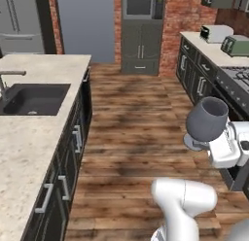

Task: Retrieve the wine glasses from the counter and place one next to each plate.

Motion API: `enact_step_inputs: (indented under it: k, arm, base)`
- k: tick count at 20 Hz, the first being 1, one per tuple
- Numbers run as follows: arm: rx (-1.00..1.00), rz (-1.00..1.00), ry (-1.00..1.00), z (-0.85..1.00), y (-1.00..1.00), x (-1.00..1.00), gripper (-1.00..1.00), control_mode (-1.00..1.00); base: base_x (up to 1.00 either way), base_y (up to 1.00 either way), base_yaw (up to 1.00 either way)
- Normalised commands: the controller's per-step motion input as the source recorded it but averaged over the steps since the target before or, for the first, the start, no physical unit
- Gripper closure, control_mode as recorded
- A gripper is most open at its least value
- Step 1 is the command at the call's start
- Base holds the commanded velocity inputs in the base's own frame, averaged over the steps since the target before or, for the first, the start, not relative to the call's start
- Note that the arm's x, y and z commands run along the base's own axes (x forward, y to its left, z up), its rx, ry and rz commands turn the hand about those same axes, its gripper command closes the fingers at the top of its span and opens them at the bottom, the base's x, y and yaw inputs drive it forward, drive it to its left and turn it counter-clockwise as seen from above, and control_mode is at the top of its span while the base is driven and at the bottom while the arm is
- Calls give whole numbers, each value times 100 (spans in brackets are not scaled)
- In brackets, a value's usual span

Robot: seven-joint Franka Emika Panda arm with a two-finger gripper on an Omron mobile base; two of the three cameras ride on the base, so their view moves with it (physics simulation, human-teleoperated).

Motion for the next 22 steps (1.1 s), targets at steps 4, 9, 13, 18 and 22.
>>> enact_step_inputs:
  k: [4,9,13,18,22]
  arm:
    - [0,0,0,0,0,0,100,100]
    - [0,0,0,0,0,0,100,100]
    - [0,0,0,0,0,0,100,100]
    - [0,0,0,0,0,0,100,100]
    - [0,0,0,0,0,0,100,100]
  base:
    - [-79,100,6]
    - [-100,100,14]
    - [-100,97,15]
    - [-82,100,0]
    - [-6,100,0]
